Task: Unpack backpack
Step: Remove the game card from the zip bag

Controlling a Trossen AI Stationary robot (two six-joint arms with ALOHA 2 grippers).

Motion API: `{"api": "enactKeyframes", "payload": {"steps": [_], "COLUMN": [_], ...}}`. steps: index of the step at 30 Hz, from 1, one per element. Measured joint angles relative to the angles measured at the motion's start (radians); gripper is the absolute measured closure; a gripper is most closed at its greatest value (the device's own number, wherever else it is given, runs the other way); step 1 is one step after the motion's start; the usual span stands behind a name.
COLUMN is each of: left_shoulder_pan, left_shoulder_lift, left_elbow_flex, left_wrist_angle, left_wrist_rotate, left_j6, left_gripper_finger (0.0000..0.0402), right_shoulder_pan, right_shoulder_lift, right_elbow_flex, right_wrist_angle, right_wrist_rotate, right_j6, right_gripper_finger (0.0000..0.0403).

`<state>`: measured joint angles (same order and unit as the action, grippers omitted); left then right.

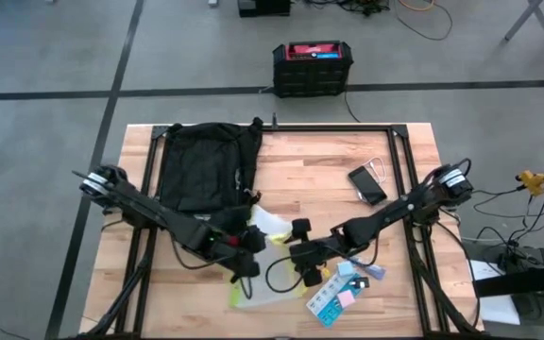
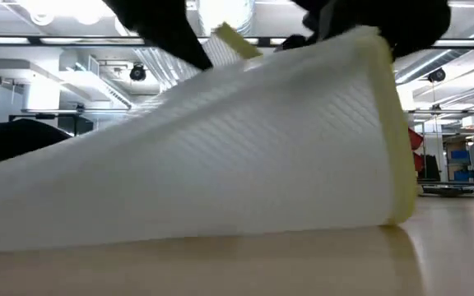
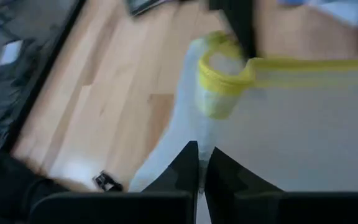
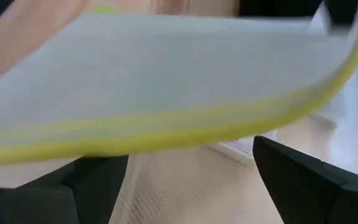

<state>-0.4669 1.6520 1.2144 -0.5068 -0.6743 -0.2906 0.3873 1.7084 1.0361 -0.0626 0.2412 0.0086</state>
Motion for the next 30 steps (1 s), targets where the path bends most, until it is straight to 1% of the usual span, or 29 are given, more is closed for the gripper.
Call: {"api": "enactKeyframes", "payload": {"steps": [5, 9, 11, 13, 16, 18, 21, 25, 27, 30], "left_shoulder_pan": [-0.03, -0.024, -0.004, 0.021, 0.065, 0.084, 0.09, 0.086, 0.08, 0.077], "left_shoulder_lift": [-0.082, -0.137, -0.15, -0.154, -0.145, -0.127, -0.108, -0.108, -0.11, -0.115], "left_elbow_flex": [0.0, 0.0, 0.0, 0.0, 0.0, -0.002, -0.042, -0.128, -0.18, -0.25], "left_wrist_angle": [0.002, 0.016, 0.062, 0.121, 0.192, 0.186, 0.184, 0.195, 0.218, 0.295], "left_wrist_rotate": [0.009, -0.049, -0.07, -0.053, 0.067, 0.109, 0.116, 0.125, 0.128, 0.139], "left_j6": [0.046, 0.083, 0.136, 0.194, 0.238, 0.233, 0.215, 0.118, 0.07, 0.026], "left_gripper_finger": [0.0401, 0.0401, 0.0401, 0.0402, 0.0402, 0.0402, 0.0402, 0.0401, 0.0401, 0.0401], "right_shoulder_pan": [-0.001, -0.001, -0.002, -0.006, -0.008, -0.008, -0.008, -0.005, -0.005, -0.006], "right_shoulder_lift": [0.105, 0.199, 0.235, 0.259, 0.267, 0.262, 0.243, 0.223, 0.212, 0.211], "right_elbow_flex": [-0.015, -0.016, -0.015, -0.003, 0.014, 0.016, 0.016, 0.017, 0.018, 0.017], "right_wrist_angle": [0.187, 0.39, 0.499, 0.546, 0.518, 0.457, 0.346, 0.187, 0.14, 0.129], "right_wrist_rotate": [0.025, 0.057, 0.083, 0.118, 0.152, 0.154, 0.151, 0.145, 0.144, 0.143], "right_j6": [-0.025, -0.089, -0.115, -0.125, -0.126, -0.12, -0.104, -0.045, -0.03, -0.028], "right_gripper_finger": [0.0086, 0.0094, 0.0098, 0.0101, 0.0106, 0.0109, 0.0114, 0.0122, 0.0126, 0.013]}}
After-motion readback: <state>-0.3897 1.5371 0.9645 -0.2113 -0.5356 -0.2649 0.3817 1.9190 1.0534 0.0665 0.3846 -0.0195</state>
